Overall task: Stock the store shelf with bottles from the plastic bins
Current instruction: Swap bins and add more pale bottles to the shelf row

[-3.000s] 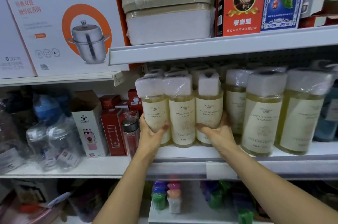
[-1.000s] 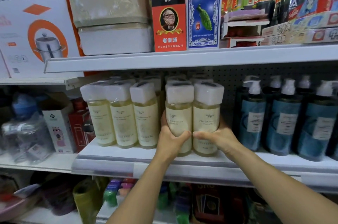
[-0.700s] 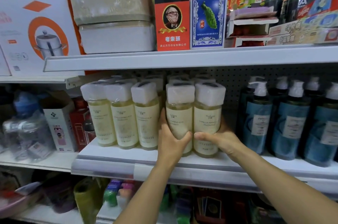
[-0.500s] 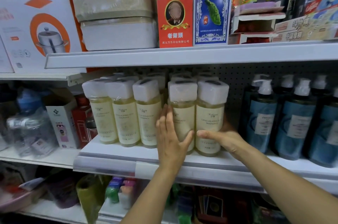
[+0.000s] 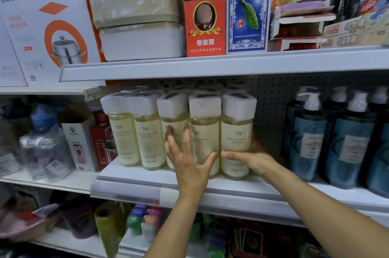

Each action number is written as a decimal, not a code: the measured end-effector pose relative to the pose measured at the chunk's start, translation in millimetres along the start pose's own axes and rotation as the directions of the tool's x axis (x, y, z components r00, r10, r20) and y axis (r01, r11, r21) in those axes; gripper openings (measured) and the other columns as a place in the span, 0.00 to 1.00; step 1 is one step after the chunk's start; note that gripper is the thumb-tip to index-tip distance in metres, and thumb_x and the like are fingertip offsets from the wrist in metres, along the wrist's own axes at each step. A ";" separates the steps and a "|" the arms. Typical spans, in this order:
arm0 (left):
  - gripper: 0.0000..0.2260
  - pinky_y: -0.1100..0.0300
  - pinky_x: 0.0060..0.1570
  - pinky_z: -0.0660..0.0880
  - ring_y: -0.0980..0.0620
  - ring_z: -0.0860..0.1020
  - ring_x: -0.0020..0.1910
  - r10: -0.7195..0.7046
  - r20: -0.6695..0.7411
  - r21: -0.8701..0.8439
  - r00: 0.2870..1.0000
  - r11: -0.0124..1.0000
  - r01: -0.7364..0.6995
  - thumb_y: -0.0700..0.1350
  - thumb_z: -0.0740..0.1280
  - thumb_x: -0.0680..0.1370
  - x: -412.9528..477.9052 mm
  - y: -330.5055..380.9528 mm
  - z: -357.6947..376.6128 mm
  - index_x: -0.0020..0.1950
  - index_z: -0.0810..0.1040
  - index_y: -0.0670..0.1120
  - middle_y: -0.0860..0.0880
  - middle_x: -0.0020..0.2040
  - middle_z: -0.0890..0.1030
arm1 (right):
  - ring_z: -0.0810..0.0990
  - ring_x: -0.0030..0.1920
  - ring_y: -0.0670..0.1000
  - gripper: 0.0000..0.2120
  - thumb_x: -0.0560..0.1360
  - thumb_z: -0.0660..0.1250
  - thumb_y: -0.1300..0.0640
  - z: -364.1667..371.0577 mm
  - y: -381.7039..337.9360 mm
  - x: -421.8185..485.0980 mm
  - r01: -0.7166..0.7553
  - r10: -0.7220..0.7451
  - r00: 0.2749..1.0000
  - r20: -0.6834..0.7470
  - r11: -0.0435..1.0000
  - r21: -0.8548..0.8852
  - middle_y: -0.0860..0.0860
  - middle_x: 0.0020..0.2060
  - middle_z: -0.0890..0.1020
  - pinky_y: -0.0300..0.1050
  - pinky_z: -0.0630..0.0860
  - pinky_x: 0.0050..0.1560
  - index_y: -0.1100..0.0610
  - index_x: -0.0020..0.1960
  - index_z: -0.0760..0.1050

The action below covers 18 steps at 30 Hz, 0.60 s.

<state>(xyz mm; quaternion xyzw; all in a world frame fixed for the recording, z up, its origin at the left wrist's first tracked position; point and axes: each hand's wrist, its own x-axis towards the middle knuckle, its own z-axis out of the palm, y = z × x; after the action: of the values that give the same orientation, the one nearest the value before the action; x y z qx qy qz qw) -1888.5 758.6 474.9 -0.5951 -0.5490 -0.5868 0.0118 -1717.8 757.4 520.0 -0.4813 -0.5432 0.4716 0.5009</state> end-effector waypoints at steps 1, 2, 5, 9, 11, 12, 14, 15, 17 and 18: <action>0.47 0.47 0.71 0.51 0.42 0.47 0.79 -0.017 0.004 -0.018 1.000 1.000 0.017 0.55 0.79 0.68 0.5 -1.3 -0.8 0.78 0.54 0.59 0.40 0.80 0.49 | 0.81 0.56 0.46 0.37 0.60 0.83 0.61 3.2 -0.3 1.6 -0.002 0.002 1.000 -0.005 1.000 0.001 0.47 0.54 0.83 0.38 0.75 0.51 0.51 0.65 0.74; 0.47 0.48 0.72 0.50 0.44 0.47 0.79 -0.027 0.005 -0.031 1.000 0.999 0.027 0.55 0.79 0.68 1.3 -2.3 -1.1 0.79 0.55 0.58 0.42 0.80 0.49 | 0.80 0.57 0.47 0.36 0.60 0.83 0.62 5.7 -0.7 2.8 -0.004 0.004 1.000 -0.010 1.000 0.008 0.48 0.53 0.83 0.40 0.74 0.54 0.52 0.65 0.73; 0.47 0.51 0.73 0.49 0.45 0.46 0.79 -0.059 0.014 -0.045 0.998 0.997 0.060 0.55 0.79 0.68 1.9 -0.6 -1.8 0.80 0.56 0.52 0.43 0.81 0.48 | 0.79 0.56 0.48 0.35 0.61 0.82 0.64 7.4 -1.8 3.9 -0.007 0.007 1.000 -0.027 1.000 0.020 0.47 0.52 0.82 0.43 0.73 0.58 0.51 0.63 0.73; 0.46 0.53 0.73 0.47 0.44 0.46 0.79 -0.067 0.023 -0.030 0.997 0.997 0.068 0.55 0.79 0.69 0.9 3.6 -2.7 0.80 0.57 0.50 0.43 0.81 0.48 | 0.81 0.54 0.46 0.32 0.59 0.83 0.63 6.5 -2.5 2.0 -0.019 0.019 1.000 -0.019 1.000 -0.002 0.48 0.53 0.83 0.39 0.75 0.52 0.50 0.59 0.75; 0.46 0.53 0.73 0.45 0.44 0.45 0.79 -0.073 0.035 -0.012 0.997 0.997 0.074 0.55 0.78 0.69 1.0 4.5 -2.5 0.80 0.56 0.51 0.42 0.81 0.47 | 0.81 0.57 0.49 0.34 0.59 0.83 0.63 7.5 -2.2 1.9 -0.032 0.032 0.999 -0.032 0.999 0.018 0.50 0.54 0.83 0.40 0.75 0.54 0.54 0.62 0.75; 0.47 0.54 0.73 0.44 0.44 0.44 0.80 -0.075 0.039 0.001 0.996 0.997 0.075 0.56 0.78 0.69 0.7 6.0 -2.4 0.81 0.56 0.51 0.42 0.81 0.46 | 0.80 0.59 0.50 0.34 0.59 0.83 0.63 7.8 -3.1 0.2 -0.040 0.041 0.999 -0.032 0.999 0.027 0.51 0.56 0.83 0.42 0.75 0.56 0.55 0.62 0.75; 0.49 0.55 0.73 0.41 0.44 0.43 0.80 -0.087 0.051 0.024 0.995 0.996 0.086 0.58 0.78 0.68 -0.3 10.7 -1.7 0.81 0.54 0.49 0.42 0.81 0.45 | 0.79 0.57 0.49 0.30 0.61 0.82 0.62 6.7 -5.0 -5.5 -0.042 0.042 0.999 -0.026 0.999 0.018 0.50 0.54 0.81 0.42 0.73 0.57 0.52 0.59 0.74; 0.50 0.55 0.73 0.40 0.44 0.42 0.80 -0.100 0.059 0.038 0.993 0.994 0.098 0.60 0.78 0.68 -0.6 13.0 -1.3 0.81 0.54 0.48 0.42 0.81 0.44 | 0.78 0.57 0.49 0.28 0.62 0.82 0.60 5.6 -6.0 -8.7 -0.047 0.048 0.999 -0.022 0.999 0.016 0.49 0.53 0.80 0.42 0.72 0.58 0.49 0.56 0.73; 0.53 0.54 0.73 0.39 0.44 0.41 0.80 -0.126 0.074 0.076 0.989 0.990 0.121 0.64 0.77 0.65 -0.5 16.1 -0.5 0.81 0.53 0.47 0.42 0.81 0.42 | 0.76 0.63 0.52 0.28 0.62 0.81 0.51 3.2 -4.0 -10.9 -0.095 0.096 0.995 -0.018 0.995 0.033 0.50 0.57 0.80 0.47 0.69 0.65 0.48 0.58 0.73; 0.55 0.53 0.74 0.39 0.44 0.40 0.80 -0.139 0.083 0.088 0.987 0.987 0.132 0.65 0.77 0.64 -0.3 16.7 -0.1 0.81 0.52 0.47 0.43 0.81 0.40 | 0.75 0.66 0.55 0.36 0.59 0.81 0.43 3.3 -3.3 -11.3 -0.133 0.134 0.991 -0.014 0.990 0.047 0.52 0.62 0.79 0.52 0.68 0.70 0.50 0.62 0.74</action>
<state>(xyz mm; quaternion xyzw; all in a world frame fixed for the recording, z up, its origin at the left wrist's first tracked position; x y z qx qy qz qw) -1877.4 751.8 485.2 -0.5809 -0.6120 -0.5360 -0.0278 -1720.9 745.7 522.1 -0.5090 -0.4946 0.5124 0.4835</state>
